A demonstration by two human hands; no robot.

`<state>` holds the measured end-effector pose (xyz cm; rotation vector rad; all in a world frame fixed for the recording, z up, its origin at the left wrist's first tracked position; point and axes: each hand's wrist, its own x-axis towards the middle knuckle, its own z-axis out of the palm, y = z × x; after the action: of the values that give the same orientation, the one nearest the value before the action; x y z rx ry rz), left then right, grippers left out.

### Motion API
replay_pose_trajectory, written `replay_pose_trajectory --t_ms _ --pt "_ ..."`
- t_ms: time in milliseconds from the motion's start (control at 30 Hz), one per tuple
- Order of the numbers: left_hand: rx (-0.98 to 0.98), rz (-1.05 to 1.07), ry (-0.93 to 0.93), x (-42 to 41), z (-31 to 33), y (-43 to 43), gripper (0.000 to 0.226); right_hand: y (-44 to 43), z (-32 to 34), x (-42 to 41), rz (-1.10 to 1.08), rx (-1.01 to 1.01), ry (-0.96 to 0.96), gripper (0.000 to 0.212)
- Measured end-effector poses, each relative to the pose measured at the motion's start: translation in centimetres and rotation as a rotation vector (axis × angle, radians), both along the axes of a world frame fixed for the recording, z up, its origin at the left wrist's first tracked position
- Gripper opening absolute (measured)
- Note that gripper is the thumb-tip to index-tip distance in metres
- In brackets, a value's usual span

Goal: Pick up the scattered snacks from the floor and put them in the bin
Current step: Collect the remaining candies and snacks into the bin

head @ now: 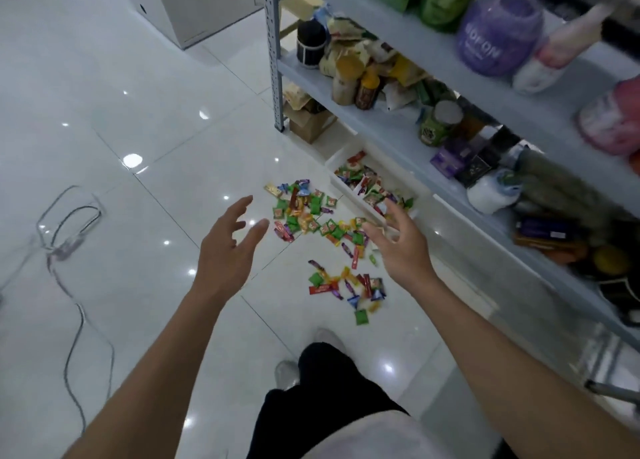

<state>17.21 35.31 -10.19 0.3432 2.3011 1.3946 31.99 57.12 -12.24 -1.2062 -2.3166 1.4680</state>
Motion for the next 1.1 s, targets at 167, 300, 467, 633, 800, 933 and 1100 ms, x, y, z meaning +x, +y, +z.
replay_pose_trajectory --t_ms 167,300,467,633,800,933,1100 --pt "0.0 -0.047 0.018 -4.6 1.7 1.5 0.047 -0.7 1.3 -3.4 -0.086 -0.011 0.027 0.066" --pt "-0.008 -0.13 0.047 -8.9 1.3 3.8 0.046 0.1 0.1 -7.2 -0.154 -0.04 0.074 0.065" --pt "-0.077 -0.237 0.068 -14.9 0.7 6.9 0.048 1.2 -1.3 -11.5 -0.258 -0.093 0.093 0.063" --pt "-0.084 -0.322 0.079 -19.9 0.3 9.3 0.049 1.7 -2.1 -13.9 -0.378 -0.109 0.11 0.063" --pt "-0.112 -0.455 0.074 -24.1 -1.2 11.7 0.05 1.9 -2.9 -16.4 -0.513 -0.114 0.089 0.061" --pt "-0.124 -0.559 0.045 -28.4 -3.0 14.5 0.049 2.1 -3.7 -20.1 -0.615 -0.073 0.089 0.057" --pt "-0.101 -0.706 0.003 -34.3 -4.9 17.6 0.047 2.0 -4.1 -25.3 -0.748 -0.037 0.073 0.06"
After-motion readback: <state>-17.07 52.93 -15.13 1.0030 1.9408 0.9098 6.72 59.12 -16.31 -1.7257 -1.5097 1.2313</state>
